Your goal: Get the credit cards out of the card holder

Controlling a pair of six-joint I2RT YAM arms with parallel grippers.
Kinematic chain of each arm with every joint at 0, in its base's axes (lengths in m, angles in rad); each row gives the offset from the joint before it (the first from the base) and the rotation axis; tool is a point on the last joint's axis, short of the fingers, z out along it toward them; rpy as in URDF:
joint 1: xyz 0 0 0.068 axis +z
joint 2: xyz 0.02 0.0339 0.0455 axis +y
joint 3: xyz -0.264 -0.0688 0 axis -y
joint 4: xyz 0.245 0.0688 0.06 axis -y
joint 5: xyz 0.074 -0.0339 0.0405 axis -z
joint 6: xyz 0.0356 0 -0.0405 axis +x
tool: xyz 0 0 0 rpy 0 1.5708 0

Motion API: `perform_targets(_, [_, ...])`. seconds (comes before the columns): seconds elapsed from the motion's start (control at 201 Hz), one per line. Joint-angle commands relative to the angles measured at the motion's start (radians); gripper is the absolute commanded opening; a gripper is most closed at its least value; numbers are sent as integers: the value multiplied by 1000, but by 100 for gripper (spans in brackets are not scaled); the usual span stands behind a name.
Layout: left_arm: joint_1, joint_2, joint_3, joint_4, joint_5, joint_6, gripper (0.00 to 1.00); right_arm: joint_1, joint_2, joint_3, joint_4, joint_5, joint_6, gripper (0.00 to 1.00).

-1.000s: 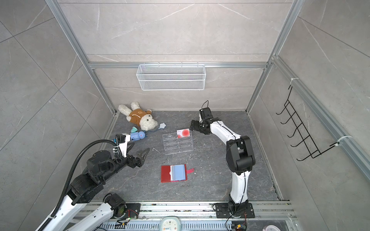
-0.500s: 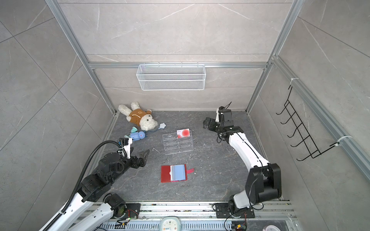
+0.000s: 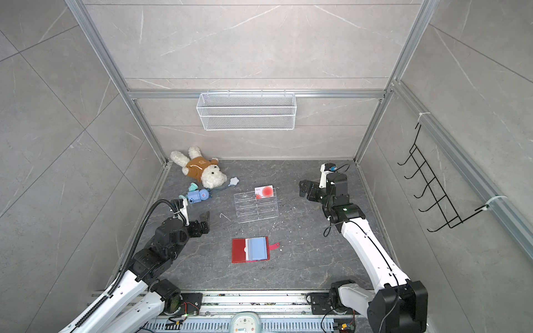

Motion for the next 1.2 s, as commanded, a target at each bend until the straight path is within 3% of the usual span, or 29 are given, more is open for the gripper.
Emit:
perform_targets(0.0, [53,36,5,101,-18,-12,100,-4,-47,-35,21,19,-32,100])
perform_targets(0.458, [202,126,-92,344,-87,136,100,-5,-217,-216,128,109,-62,100])
perform_targets(0.876, [283,238,-184,569,-74,257,100,-5,-339,-381,226,164,-122,100])
perform_targets(1.08, [293,318,-227,711,-92,347,100,-4,-440,-591,492,196,-152,100])
perform_targets(1.2, [321,375,-248,783,-37,360,99,-4,-426,-618,492,229,-156,100])
